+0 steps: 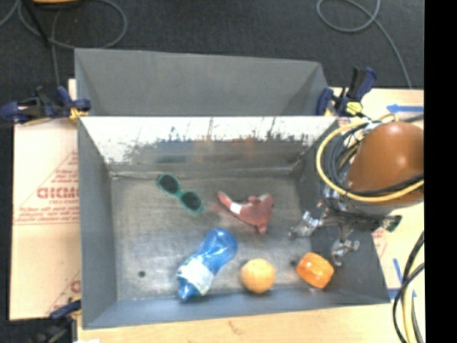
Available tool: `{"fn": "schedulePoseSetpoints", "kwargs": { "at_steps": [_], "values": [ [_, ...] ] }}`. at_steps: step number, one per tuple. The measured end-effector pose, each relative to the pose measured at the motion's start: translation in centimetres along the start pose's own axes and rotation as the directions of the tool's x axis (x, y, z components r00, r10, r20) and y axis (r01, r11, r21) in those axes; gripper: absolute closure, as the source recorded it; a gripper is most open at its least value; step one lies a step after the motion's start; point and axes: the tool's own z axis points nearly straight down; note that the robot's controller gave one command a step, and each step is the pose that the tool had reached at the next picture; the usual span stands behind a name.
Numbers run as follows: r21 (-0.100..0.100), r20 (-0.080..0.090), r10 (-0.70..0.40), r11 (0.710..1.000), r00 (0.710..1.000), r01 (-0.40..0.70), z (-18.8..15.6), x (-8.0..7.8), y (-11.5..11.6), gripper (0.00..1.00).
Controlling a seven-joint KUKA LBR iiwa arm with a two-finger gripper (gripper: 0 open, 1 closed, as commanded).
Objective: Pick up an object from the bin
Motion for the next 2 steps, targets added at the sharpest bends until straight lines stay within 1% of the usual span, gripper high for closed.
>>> {"fn": "schedulePoseSetpoints", "kwargs": {
  "at_steps": [1,2],
  "values": [
    [0.003,0.005,-0.178,0.984,0.984,0.178,1.2,-0.4,0.7,0.00],
    [0.026,0.008,-0.721,0.692,0.693,0.721,2.5,-1.0,3.6,1.00]
  ]
}}
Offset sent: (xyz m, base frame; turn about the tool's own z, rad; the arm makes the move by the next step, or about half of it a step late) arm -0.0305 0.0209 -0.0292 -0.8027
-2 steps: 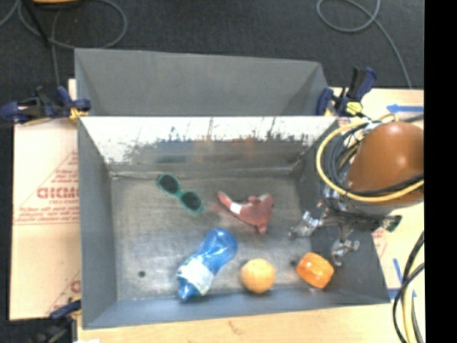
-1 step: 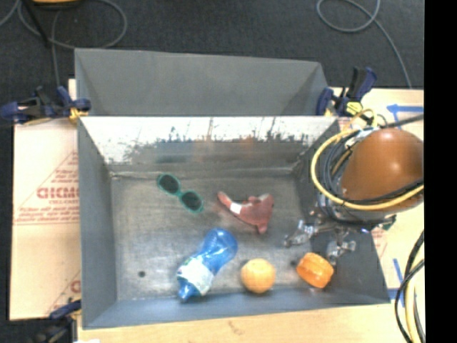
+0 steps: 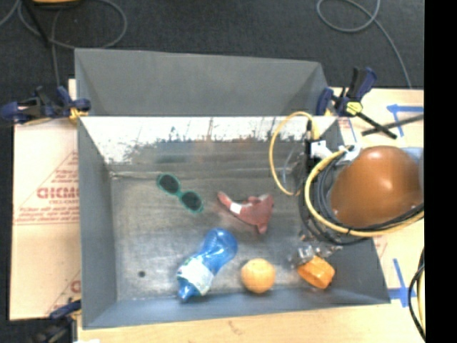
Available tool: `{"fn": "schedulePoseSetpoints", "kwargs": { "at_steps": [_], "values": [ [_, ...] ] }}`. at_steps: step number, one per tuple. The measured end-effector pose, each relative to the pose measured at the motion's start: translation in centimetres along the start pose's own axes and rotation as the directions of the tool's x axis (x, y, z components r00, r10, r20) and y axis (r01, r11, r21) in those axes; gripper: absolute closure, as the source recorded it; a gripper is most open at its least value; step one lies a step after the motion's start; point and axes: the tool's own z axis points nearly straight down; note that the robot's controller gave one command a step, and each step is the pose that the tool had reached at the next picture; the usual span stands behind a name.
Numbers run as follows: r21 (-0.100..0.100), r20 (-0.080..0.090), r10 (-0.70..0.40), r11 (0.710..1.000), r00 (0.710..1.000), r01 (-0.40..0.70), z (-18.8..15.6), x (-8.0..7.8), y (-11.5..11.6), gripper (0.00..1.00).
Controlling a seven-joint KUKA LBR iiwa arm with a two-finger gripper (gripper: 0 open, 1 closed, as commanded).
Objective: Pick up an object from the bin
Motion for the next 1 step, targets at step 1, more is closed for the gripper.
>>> {"fn": "schedulePoseSetpoints", "kwargs": {
  "at_steps": [1],
  "values": [
    [0.000,0.000,0.000,1.000,1.000,0.000,0.00,0.00,0.00,1.00]
  ]
}}
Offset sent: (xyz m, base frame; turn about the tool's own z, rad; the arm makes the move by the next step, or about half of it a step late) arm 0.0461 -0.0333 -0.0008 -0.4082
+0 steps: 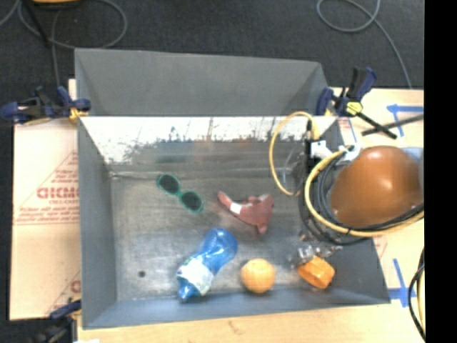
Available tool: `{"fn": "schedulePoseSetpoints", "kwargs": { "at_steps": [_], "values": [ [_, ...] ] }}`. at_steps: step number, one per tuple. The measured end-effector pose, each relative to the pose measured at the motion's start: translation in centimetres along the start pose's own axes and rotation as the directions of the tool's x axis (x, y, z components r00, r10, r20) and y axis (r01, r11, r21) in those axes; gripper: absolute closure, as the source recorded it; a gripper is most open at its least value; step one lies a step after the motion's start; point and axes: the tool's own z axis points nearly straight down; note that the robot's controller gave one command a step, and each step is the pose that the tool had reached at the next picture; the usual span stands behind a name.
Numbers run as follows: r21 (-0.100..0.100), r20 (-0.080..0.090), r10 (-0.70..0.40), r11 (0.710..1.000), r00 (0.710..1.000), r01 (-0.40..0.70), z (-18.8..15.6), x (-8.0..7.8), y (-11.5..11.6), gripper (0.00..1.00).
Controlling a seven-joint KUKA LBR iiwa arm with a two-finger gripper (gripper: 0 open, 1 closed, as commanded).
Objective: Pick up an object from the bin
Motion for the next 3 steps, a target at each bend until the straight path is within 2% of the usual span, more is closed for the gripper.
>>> {"fn": "schedulePoseSetpoints", "kwargs": {
  "at_steps": [2,3],
  "values": [
    [-0.013,0.007,-0.169,0.985,0.986,0.169,0.02,0.94,-1.51,1.00],
    [-0.016,0.005,-0.228,0.973,0.974,0.229,-0.44,0.65,-1.43,1.00]
  ]
}}
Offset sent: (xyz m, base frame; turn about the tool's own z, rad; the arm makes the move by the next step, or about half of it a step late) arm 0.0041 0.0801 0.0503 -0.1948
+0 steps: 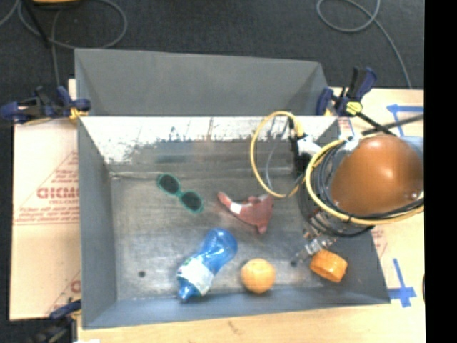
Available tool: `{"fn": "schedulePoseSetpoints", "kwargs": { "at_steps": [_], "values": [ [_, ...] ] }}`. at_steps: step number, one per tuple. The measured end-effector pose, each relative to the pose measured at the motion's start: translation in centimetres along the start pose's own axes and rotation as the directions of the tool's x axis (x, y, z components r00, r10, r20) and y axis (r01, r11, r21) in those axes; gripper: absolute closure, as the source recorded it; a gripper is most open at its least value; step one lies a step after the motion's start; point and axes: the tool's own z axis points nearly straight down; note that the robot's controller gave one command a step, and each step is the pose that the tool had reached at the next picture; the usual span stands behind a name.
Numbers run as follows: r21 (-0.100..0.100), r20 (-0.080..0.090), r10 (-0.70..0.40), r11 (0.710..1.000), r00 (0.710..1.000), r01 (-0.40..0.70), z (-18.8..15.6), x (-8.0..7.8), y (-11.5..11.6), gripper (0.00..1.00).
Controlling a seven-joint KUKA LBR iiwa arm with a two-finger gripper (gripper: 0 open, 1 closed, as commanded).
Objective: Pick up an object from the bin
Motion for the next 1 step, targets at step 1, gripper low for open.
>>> {"fn": "schedulePoseSetpoints", "kwargs": {
  "at_steps": [1],
  "values": [
    [-0.012,-0.005,-0.249,0.968,0.968,0.249,-1.30,-4.11,-1.53,1.00]
  ]
}}
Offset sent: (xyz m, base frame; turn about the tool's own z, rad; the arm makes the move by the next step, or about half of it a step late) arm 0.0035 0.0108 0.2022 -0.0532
